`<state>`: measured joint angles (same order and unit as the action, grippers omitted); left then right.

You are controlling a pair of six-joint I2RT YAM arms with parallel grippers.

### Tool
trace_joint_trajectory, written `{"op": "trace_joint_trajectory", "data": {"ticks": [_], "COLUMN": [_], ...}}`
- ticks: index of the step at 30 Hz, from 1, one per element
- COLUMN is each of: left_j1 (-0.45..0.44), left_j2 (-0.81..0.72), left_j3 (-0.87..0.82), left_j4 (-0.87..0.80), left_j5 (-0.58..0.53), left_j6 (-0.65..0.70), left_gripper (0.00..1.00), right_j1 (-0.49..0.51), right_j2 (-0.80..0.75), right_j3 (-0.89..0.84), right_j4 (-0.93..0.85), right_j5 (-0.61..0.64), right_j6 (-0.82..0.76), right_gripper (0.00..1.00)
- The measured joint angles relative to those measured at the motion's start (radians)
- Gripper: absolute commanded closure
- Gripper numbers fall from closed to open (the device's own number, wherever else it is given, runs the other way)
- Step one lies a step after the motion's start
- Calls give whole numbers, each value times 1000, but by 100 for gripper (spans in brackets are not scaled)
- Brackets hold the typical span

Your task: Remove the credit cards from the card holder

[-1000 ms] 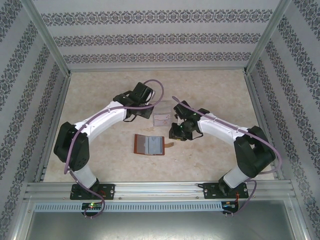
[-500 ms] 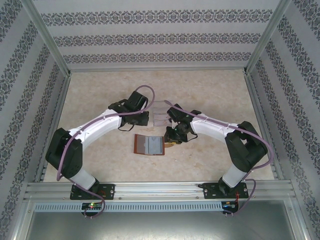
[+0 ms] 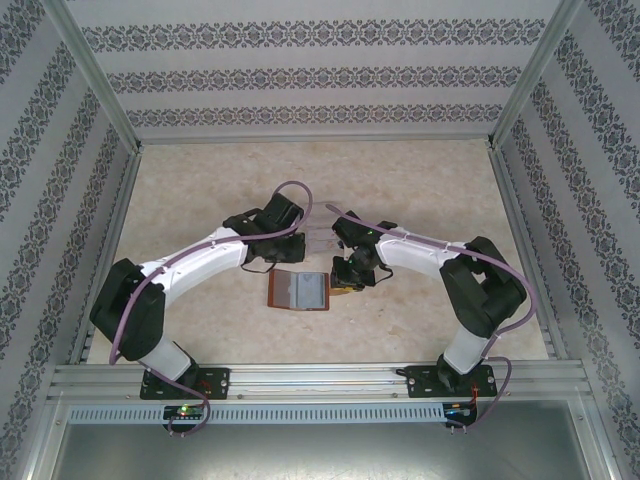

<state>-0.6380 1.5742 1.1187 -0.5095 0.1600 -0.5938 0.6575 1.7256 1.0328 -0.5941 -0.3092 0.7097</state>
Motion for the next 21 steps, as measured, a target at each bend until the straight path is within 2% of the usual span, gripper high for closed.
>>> {"op": "trace_joint_trajectory", "data": {"ticks": [8, 21], "left_j1": [-5, -41], "left_j2": [8, 85], "left_j3": [-97, -117], "left_j4": [98, 196], "left_j5": [132, 300], "left_j6": [-98, -187], "left_gripper": [88, 85], "right_j1": [0, 0], "right_j2": [26, 27], "right_j3": [-13, -17], "right_j4": [5, 13], "right_j5": [6, 5], "right_j6": [-2, -2], "right_gripper": [75, 75]}}
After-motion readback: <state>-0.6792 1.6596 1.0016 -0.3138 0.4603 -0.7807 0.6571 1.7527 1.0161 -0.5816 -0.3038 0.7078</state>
